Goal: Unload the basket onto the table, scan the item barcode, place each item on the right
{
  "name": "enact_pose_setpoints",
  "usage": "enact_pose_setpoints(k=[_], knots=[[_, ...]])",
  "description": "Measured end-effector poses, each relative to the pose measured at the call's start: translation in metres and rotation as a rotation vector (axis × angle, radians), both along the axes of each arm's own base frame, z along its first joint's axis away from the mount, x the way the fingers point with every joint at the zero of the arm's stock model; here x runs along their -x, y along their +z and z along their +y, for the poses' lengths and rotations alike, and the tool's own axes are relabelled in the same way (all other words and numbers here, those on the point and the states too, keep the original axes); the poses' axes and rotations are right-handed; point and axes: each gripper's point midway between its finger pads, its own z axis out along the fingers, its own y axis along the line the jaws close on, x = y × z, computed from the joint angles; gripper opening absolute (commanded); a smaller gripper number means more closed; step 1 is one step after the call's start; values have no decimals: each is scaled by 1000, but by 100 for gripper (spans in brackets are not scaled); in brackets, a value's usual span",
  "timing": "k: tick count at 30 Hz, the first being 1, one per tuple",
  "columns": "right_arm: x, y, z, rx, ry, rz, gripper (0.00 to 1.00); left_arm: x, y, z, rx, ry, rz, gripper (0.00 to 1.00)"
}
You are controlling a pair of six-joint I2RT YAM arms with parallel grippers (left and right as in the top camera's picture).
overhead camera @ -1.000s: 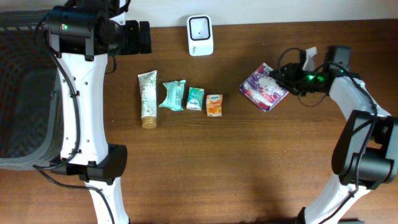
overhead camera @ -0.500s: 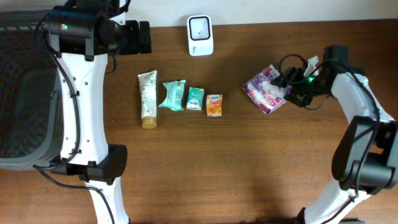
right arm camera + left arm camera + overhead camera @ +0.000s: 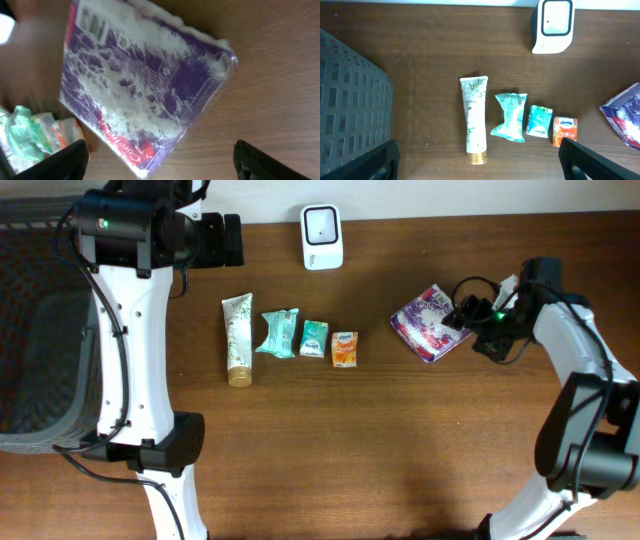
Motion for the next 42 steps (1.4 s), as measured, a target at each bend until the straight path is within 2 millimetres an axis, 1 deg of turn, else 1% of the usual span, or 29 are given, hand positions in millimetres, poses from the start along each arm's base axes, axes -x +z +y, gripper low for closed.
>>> enact_pose_setpoints(k=[1, 4, 5, 7, 8, 10, 11, 15, 18, 19, 21, 22, 23, 24, 26, 27, 29, 31, 33, 35, 36, 37, 39, 40, 41, 42], knots=[[-1, -15, 7, -51, 2, 0, 85, 0, 0, 0, 0, 0, 1, 99], [-2, -35, 12, -94, -23, 3, 81, 0, 0, 0, 0, 0, 1, 99], [0, -41, 13, -103, -28, 12, 77, 0, 0, 0, 0, 0, 1, 99], [-2, -50, 16, -121, -34, 1, 55, 0, 0, 0, 0, 0, 1, 99], [-4, -49, 16, -126, -36, -9, 41, 0, 0, 0, 0, 0, 1, 99], [-7, -51, 20, -147, -5, -36, 9, 0, 0, 0, 0, 0, 1, 99], [-9, -50, 23, -162, 15, -52, 4, 0, 0, 0, 0, 0, 1, 99], [-9, -36, 43, -258, 147, -138, 4, 0, 0, 0, 0, 0, 1, 99], [5, -29, 54, -296, 231, -120, 4, 0, 0, 0, 0, 0, 0, 99], [12, -24, 58, -287, 288, -103, 4, 0, 0, 0, 0, 0, 1, 99], [13, -15, 61, -215, 375, -96, 4, 0, 0, 0, 0, 0, 2, 99], [16, -20, 56, -127, 424, -74, 16, 0, 0, 0, 0, 0, 0, 99], [17, -21, 61, -62, 485, -67, 28, 0, 0, 0, 0, 0, 1, 99], [20, -25, 63, -21, 524, -57, 49, 0, 0, 0, 0, 0, 1, 99], [21, -29, 68, 32, 583, -56, 65, 0, 0, 0, 0, 0, 1, 99], [22, -30, 69, 42, 587, -53, 66, 0, 0, 0, 0, 0, 1, 99], [20, -31, 59, 39, 494, -10, 79, 0, 0, 0, 0, 0, 1, 99], [18, -27, 46, 1, 394, 11, 82, 0, 0, 0, 0, 0, 1, 99], [20, -19, 37, -103, 304, 23, 84, 0, 0, 0, 0, 0, 1, 99], [26, -13, 26, -180, 234, 51, 88, 0, 0, 0, 0, 0, 1, 99], [27, -12, 23, -201, 211, 51, 88, 0, 0, 0, 0, 0, 1, 99], [26, -12, 23, -208, 208, 48, 88, 0, 0, 0, 0, 0, 1, 99], [29, -19, 25, -228, 194, 49, 88, 0, 0, 0, 0, 0, 0, 99], [29, -24, 26, -231, 183, 46, 88, 0, 0, 0, 0, 0, 0, 99], [29, -30, 27, -236, 170, 43, 85, 0, 0, 0, 0, 0, 1, 99], [29, -37, 29, -249, 158, 31, 75, 0, 0, 0, 0, 0, 1, 99]])
